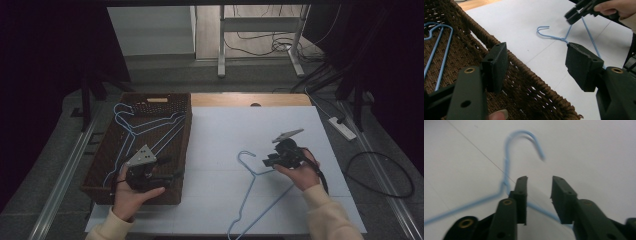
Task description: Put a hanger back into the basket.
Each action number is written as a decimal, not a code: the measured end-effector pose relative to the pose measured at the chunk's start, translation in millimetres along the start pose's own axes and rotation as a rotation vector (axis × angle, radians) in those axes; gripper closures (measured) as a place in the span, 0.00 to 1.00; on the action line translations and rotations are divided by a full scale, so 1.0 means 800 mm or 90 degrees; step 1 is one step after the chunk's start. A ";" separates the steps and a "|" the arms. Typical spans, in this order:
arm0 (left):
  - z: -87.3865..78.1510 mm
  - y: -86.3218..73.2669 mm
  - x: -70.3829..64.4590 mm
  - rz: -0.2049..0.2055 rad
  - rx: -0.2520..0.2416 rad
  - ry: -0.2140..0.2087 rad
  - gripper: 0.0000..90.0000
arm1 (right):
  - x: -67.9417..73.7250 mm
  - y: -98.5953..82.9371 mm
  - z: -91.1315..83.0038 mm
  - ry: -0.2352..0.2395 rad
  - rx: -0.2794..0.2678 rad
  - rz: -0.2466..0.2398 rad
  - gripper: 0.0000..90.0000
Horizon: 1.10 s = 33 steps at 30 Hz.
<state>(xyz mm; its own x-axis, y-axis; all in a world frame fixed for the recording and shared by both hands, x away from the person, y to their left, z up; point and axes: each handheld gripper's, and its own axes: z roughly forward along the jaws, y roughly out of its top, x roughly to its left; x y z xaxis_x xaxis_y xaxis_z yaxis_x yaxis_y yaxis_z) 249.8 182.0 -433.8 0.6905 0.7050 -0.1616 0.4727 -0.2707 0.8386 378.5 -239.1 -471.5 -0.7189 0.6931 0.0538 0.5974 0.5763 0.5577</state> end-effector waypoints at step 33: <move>0.002 0.002 -0.009 0.008 -0.002 -0.015 0.39 | 0.058 0.073 0.096 -0.010 0.131 -0.022 0.97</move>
<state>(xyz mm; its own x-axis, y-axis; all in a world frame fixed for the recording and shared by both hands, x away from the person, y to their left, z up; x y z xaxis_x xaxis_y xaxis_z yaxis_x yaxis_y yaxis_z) 246.9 175.4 -432.0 0.7093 0.6859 -0.1625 0.4619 -0.2782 0.8422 407.5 -139.9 -500.2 -0.7358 0.6768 0.0234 0.6331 0.6752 0.3786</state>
